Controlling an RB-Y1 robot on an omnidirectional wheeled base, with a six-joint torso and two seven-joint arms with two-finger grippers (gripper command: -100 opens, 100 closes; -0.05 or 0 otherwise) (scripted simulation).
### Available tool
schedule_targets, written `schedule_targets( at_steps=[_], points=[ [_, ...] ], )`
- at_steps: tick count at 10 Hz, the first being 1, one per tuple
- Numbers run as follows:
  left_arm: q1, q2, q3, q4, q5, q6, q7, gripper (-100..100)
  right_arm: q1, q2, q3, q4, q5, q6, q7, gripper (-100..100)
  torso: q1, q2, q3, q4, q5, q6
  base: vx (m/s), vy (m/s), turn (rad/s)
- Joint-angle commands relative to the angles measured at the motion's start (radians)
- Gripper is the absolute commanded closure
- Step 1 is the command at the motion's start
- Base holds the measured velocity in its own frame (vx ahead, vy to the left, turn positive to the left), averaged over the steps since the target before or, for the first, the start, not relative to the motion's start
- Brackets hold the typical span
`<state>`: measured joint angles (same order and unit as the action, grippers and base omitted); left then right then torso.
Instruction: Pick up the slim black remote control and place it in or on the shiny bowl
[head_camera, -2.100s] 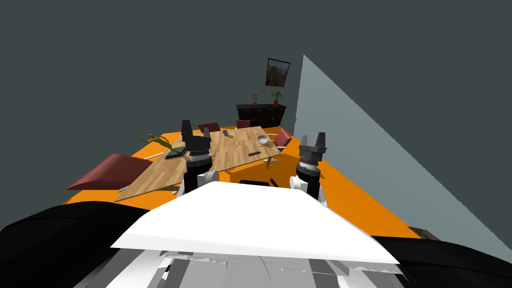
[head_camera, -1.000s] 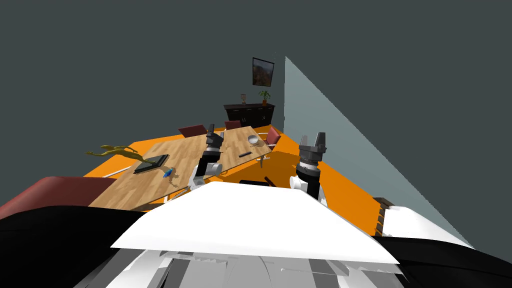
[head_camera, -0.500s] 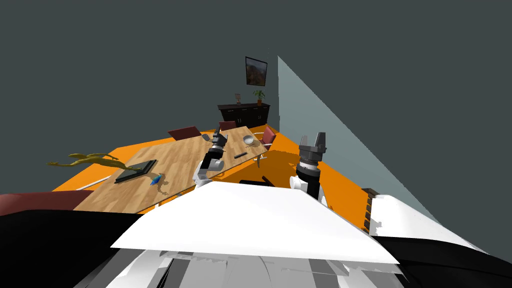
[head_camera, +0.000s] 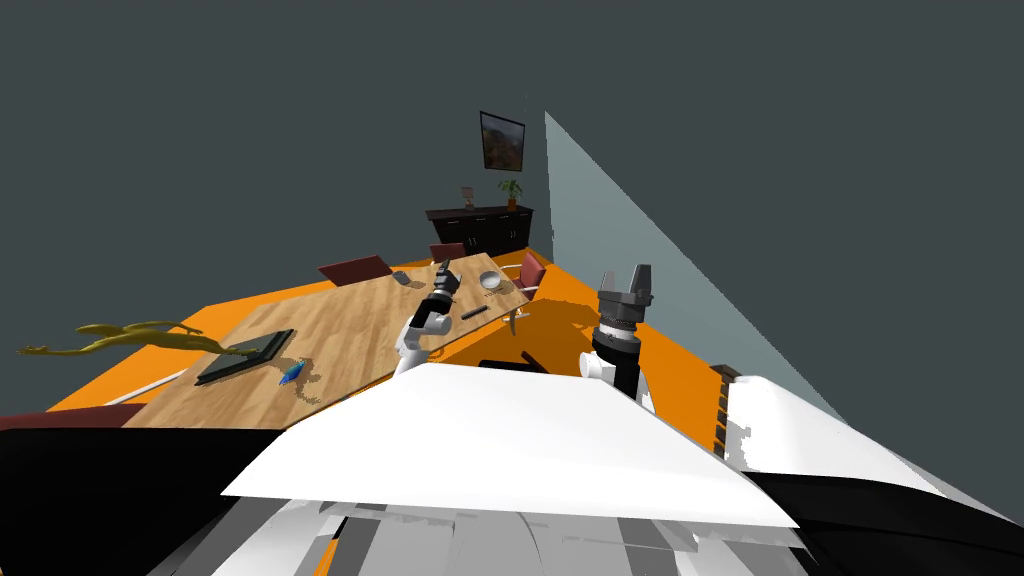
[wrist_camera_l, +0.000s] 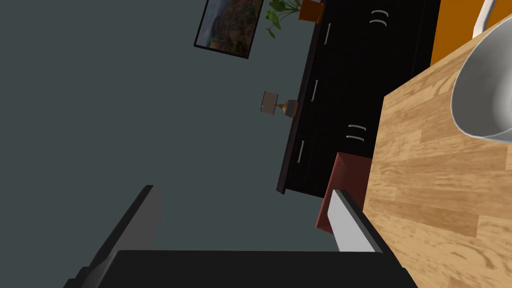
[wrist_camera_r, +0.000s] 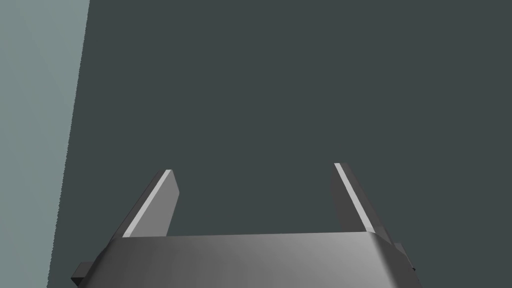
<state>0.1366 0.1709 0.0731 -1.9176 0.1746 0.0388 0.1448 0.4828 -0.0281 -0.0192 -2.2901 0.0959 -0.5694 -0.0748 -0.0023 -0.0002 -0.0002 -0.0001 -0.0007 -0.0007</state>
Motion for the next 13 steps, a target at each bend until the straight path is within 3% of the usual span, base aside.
schedule_targets(
  at_steps=[1,4,6,7,8,9,11,12,13],
  points=[
    [-0.006,0.004,0.004,-0.001,0.004,0.034,0.004,-100,0.000,0.000,0.000,0.000,0.000,0.000,0.000,0,0.000,0.000,0.000,0.000,0.000,0.000,0.001,-0.009,0.008],
    [-0.078,0.020,0.013,0.102,0.031,0.119,0.029,-100,0.000,0.000,0.000,0.000,0.000,0.000,0.000,0,0.000,0.000,0.000,0.000,0.000,0.000,0.022,-0.033,-0.102],
    [-0.078,0.020,0.013,0.105,0.031,0.149,0.029,-100,0.000,0.000,0.000,0.000,0.000,0.000,0.000,0,-0.001,-0.001,-0.001,0.000,0.000,0.000,0.022,-0.039,-0.037],
    [-0.113,0.028,0.018,0.157,0.045,0.189,0.041,-100,0.000,0.000,0.000,0.000,0.000,0.000,0.000,0,0.000,0.000,0.000,0.000,0.000,0.000,0.023,-0.034,-0.093],
    [-0.113,0.028,0.018,0.160,0.045,0.209,0.041,-100,0.000,0.000,0.000,0.000,0.000,0.000,0.000,0,0.000,-0.001,0.000,0.000,0.000,0.000,0.020,-0.029,-0.075],
    [-0.147,0.038,0.024,0.207,0.058,0.235,0.052,-100,0.000,0.000,0.000,0.000,0.000,0.000,0.000,0,0.000,0.000,0.000,0.000,0.000,0.000,0.022,-0.035,-0.116],
    [-0.147,0.038,0.024,0.216,0.058,0.269,0.052,-100,0.000,0.000,0.000,0.000,0.000,0.000,0.000,0,0.000,0.000,0.000,0.000,0.000,0.000,0.014,-0.025,-0.027],
    [-0.181,0.048,0.031,0.265,0.071,0.308,0.063,-100,0.000,0.000,0.000,0.000,0.000,0.000,0.000,0,0.001,0.001,0.000,0.000,0.000,0.000,0.016,-0.026,-0.099],
    [-0.181,0.048,0.031,0.273,0.071,0.330,0.063,-100,0.000,0.000,0.000,0.000,0.000,0.000,0.000,0,0.000,0.000,0.000,0.000,0.000,0.000,0.018,-0.022,-0.056]
  ],
)
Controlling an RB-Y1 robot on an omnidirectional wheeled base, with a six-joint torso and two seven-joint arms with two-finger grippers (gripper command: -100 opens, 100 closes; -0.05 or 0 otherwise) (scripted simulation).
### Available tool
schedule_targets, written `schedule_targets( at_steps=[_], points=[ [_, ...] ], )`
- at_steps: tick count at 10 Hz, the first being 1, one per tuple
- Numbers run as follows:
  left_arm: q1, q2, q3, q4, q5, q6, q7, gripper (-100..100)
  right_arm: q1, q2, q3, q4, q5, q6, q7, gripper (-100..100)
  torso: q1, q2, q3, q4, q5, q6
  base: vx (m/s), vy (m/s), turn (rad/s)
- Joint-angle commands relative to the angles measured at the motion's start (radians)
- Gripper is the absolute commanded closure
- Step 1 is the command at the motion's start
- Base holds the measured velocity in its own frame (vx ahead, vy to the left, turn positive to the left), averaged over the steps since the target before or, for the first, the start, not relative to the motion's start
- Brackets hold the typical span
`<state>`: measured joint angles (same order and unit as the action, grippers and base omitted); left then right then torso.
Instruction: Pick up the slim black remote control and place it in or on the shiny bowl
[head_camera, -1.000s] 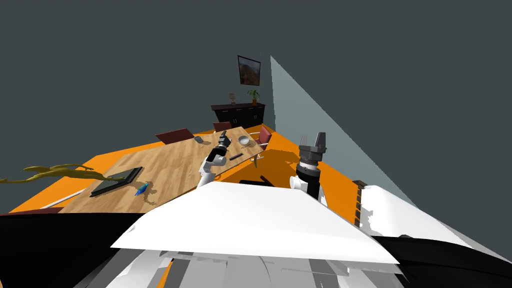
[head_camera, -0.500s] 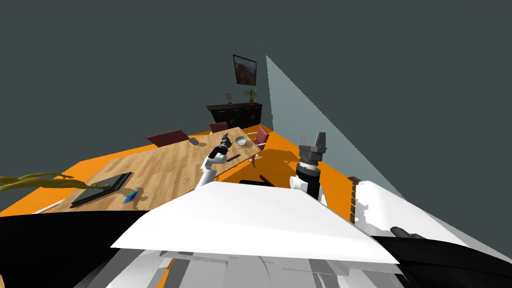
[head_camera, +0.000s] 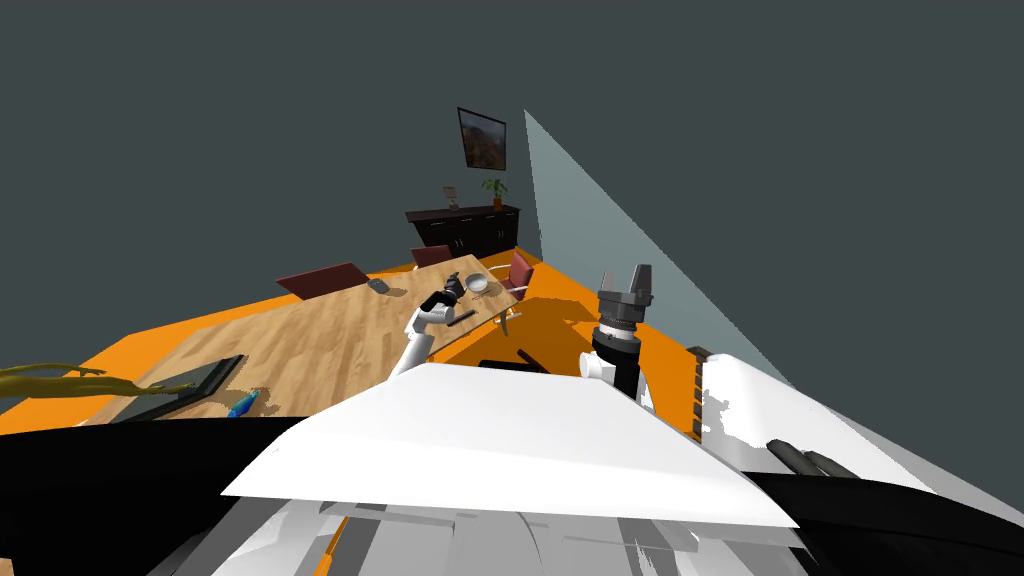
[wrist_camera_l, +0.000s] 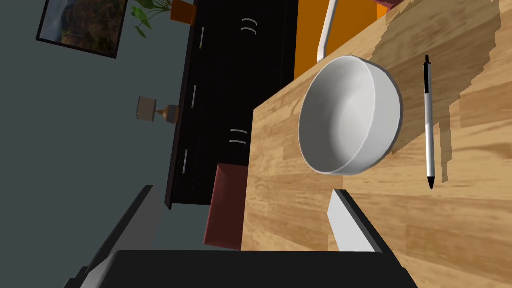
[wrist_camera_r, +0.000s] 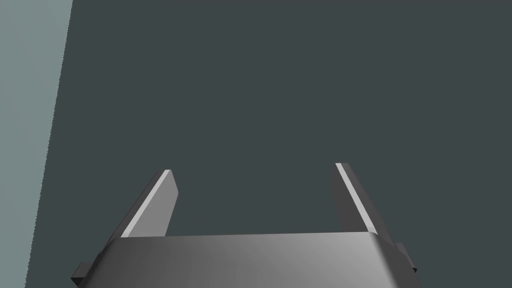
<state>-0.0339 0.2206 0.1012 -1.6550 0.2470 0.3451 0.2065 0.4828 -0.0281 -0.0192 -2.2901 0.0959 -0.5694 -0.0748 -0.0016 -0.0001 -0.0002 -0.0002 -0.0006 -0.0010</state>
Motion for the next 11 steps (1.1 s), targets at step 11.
schedule_targets(
  at_steps=[11],
  points=[
    [-0.163,0.063,0.044,0.300,0.053,0.312,0.045,-100,0.000,0.000,0.000,0.000,0.000,0.000,0.000,0,0.000,0.000,0.000,0.000,0.000,0.000,0.022,-0.024,-0.053]
  ],
)
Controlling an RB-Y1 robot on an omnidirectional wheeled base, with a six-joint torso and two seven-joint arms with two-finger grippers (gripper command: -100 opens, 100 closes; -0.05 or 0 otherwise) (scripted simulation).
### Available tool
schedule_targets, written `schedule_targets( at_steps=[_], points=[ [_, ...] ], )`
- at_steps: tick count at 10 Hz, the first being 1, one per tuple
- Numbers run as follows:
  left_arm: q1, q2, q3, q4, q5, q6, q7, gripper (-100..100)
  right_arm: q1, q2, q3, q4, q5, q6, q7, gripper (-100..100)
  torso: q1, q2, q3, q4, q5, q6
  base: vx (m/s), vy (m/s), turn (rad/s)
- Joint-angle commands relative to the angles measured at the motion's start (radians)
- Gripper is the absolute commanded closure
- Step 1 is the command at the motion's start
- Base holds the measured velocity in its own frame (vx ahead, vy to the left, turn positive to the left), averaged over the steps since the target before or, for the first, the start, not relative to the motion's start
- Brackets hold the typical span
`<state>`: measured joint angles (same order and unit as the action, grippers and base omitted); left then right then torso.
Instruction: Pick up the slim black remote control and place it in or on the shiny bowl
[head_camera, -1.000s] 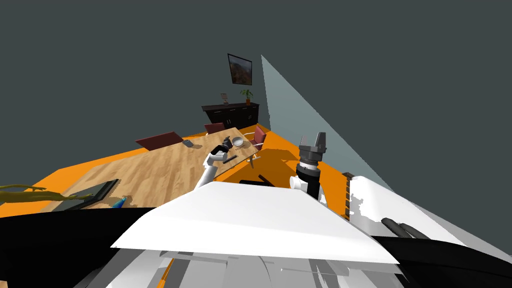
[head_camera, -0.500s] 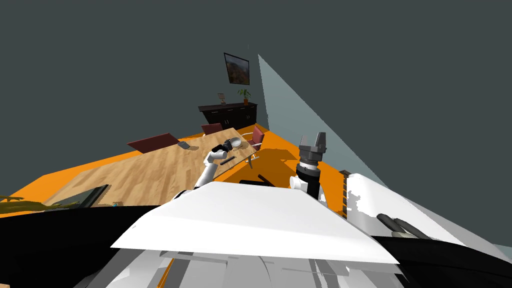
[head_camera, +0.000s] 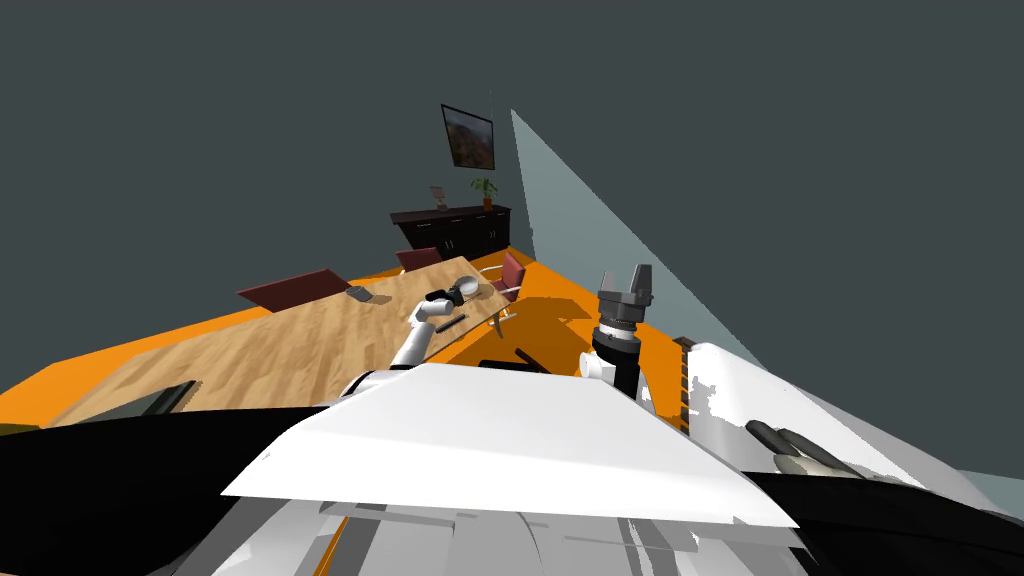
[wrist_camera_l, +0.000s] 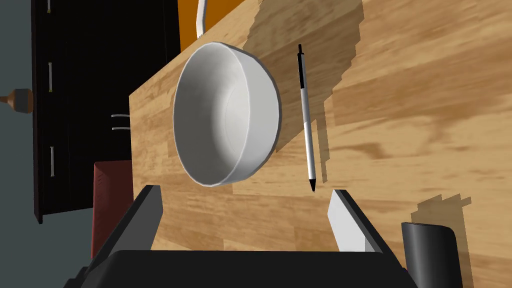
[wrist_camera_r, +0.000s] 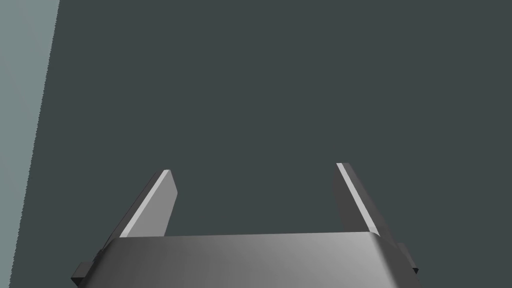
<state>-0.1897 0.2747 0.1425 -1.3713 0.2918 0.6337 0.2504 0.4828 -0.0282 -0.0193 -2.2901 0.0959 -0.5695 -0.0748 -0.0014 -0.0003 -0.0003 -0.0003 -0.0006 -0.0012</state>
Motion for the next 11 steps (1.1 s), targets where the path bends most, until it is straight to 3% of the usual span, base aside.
schedule_targets(
  at_steps=[1,2,3,8,11],
  points=[
    [-0.007,0.009,0.002,0.016,0.008,0.033,0.001,-100,0.000,0.000,0.000,0.000,0.000,0.000,0.000,0,0.000,0.000,0.000,0.000,0.000,0.000,0.009,-0.009,-0.006],
    [-0.033,0.023,0.012,0.070,0.017,0.067,0.007,-100,0.000,0.000,0.000,0.000,0.000,0.000,0.000,0,0.001,0.001,0.000,0.000,0.000,0.000,0.013,-0.021,-0.051],
    [-0.033,0.023,0.012,0.073,0.017,0.090,0.007,-100,0.000,0.000,0.000,0.000,0.000,0.000,0.000,0,0.000,0.001,0.001,0.000,0.000,0.000,0.018,-0.018,-0.027],
    [-0.101,0.068,0.041,0.229,0.040,0.226,0.021,-100,0.000,0.000,0.000,0.000,0.000,0.000,0.000,0,0.001,0.001,0.001,0.000,0.000,0.000,0.018,-0.011,-0.031],
    [-0.120,0.083,0.051,0.288,0.045,0.302,0.024,-100,0.000,0.000,0.000,0.000,0.000,0.000,0.000,0,0.001,0.000,0.000,0.000,0.000,0.000,0.027,-0.012,-0.015]
  ],
)
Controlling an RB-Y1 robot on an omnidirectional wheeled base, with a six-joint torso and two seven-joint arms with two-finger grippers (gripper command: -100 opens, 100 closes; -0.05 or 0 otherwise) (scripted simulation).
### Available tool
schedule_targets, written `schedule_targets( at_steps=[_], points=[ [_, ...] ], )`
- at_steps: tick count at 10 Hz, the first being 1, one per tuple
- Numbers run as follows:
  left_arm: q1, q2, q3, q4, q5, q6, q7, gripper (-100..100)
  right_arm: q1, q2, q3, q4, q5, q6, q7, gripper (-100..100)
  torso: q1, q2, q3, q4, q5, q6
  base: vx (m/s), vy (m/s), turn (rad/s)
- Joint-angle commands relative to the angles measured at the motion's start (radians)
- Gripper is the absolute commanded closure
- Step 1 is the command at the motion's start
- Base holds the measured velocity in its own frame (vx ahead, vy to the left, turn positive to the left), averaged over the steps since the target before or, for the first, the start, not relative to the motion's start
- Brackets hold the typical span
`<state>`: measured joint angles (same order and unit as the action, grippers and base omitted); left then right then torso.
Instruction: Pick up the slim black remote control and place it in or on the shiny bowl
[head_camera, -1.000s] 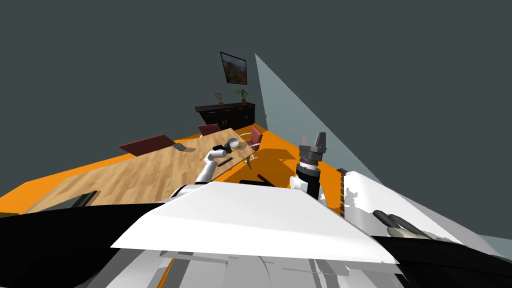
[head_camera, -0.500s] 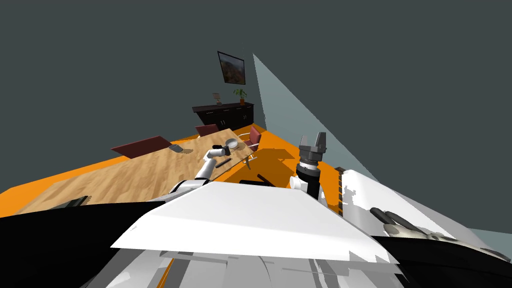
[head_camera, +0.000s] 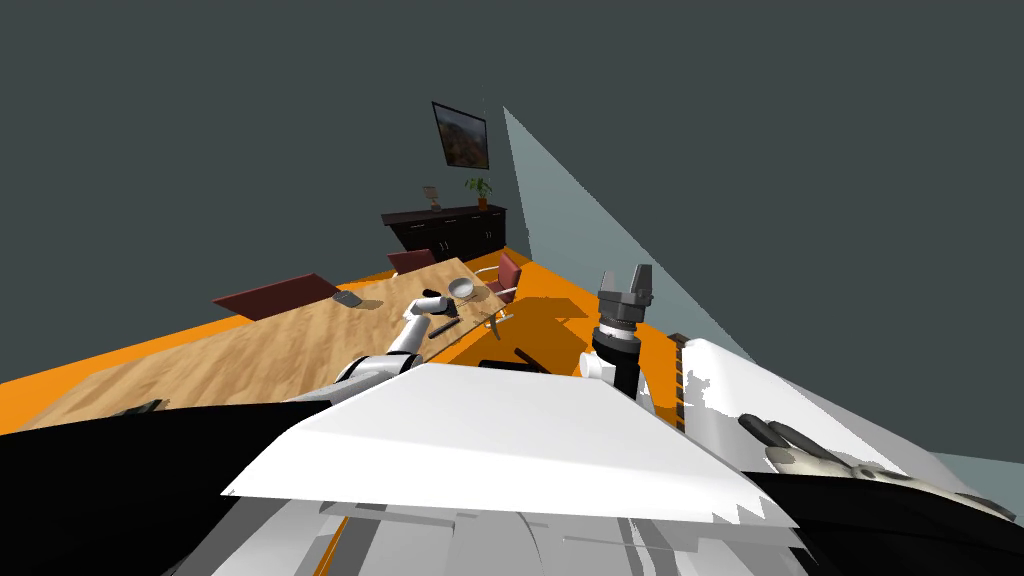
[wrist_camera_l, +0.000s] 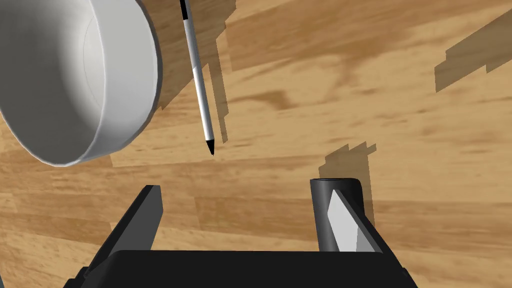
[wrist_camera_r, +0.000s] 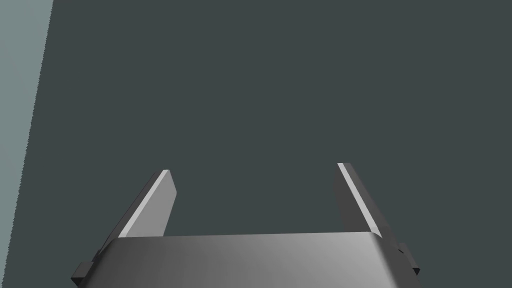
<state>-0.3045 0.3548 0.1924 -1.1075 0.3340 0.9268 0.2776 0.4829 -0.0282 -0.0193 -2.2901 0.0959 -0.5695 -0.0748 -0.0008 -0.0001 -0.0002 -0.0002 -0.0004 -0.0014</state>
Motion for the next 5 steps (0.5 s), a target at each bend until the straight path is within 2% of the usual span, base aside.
schedule_targets(
  at_steps=[1,2,3,4,5],
  points=[
    [-0.023,0.017,0.011,0.050,0.009,0.050,0.000,-100,0.000,0.000,0.000,0.000,0.000,0.000,0.000,0,0.000,0.000,0.000,0.000,0.000,0.000,0.022,-0.006,-0.014],
    [-0.023,0.017,0.011,0.074,0.009,0.056,0.000,-100,0.000,0.000,0.000,0.000,0.000,0.000,0.000,0,0.000,0.000,0.000,0.000,0.000,0.000,0.014,0.000,-0.014],
    [-0.038,0.031,0.021,0.121,0.013,0.091,0.001,-100,0.000,0.000,0.000,0.000,0.000,0.000,0.000,0,0.001,0.000,0.000,0.000,0.000,0.000,0.010,0.007,-0.024],
    [-0.038,0.031,0.021,0.121,0.013,0.100,0.001,-100,0.000,0.000,0.000,0.000,0.000,0.000,0.000,0,0.001,0.001,0.000,0.000,0.000,0.000,0.007,0.004,-0.014],
    [-0.052,0.045,0.031,0.166,0.017,0.134,0.003,-100,0.000,0.000,0.000,0.000,0.000,0.000,0.000,0,0.001,0.001,0.001,0.000,0.000,0.000,0.016,0.002,-0.010]
  ],
)
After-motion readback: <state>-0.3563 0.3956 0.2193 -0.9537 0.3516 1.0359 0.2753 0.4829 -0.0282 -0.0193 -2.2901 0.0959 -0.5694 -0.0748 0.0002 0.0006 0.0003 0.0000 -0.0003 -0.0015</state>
